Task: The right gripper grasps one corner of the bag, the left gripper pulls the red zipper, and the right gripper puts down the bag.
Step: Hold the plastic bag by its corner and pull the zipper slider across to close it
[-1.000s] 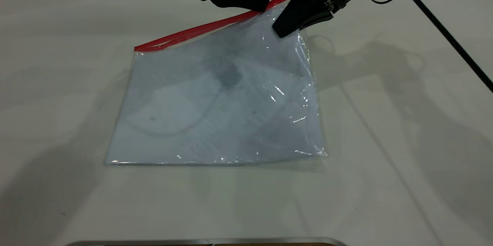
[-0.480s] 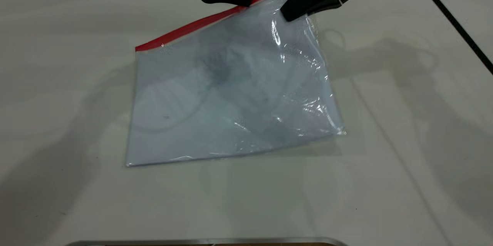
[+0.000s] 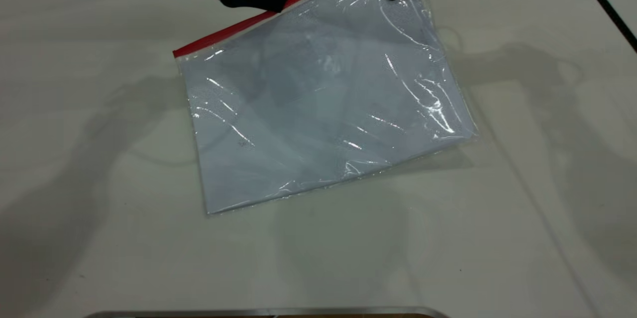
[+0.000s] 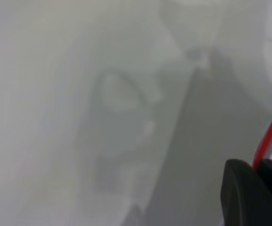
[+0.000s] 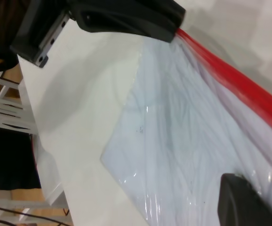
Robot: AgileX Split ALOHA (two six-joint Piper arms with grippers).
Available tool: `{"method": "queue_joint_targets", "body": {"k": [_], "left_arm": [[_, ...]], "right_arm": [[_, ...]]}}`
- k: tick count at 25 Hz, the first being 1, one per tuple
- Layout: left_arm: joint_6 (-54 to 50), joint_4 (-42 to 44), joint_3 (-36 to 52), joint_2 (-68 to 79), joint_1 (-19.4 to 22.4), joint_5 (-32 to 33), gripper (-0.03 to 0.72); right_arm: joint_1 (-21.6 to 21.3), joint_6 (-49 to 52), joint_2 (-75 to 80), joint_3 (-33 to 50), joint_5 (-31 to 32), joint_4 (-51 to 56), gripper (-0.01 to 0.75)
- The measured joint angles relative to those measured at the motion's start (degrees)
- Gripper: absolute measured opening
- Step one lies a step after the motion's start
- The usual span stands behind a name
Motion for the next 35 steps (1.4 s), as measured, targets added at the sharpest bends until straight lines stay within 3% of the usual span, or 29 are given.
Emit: {"method": "queue_joint_targets", "body": {"k": [18,28,31,35], "left_arm": [[-13.72,18.41,0.0,0.0,6.53,-0.57,0.053],[-17.29,18.12,0.0,0.0,7.71,2.57,0.066],[-17.29,14.61,0.0,-0.06,7.89,3.32,0.124],[-17.29,10.45,0.0,-3.14,8.11,7.51,0.31]], "right_arm": [[-5.1,-0.08,-0.04,-0.03,0.42,0.0,0.033],[-5.03,-0.41,-0.04,-0.03,0.52,0.17,0.035],[-5.08,-0.41,-0.04,-0.03,0.26,0.11,0.054],[-4.31,-0.19,-0.04,-0.03,-1.98,-1.71,0.16]]}}
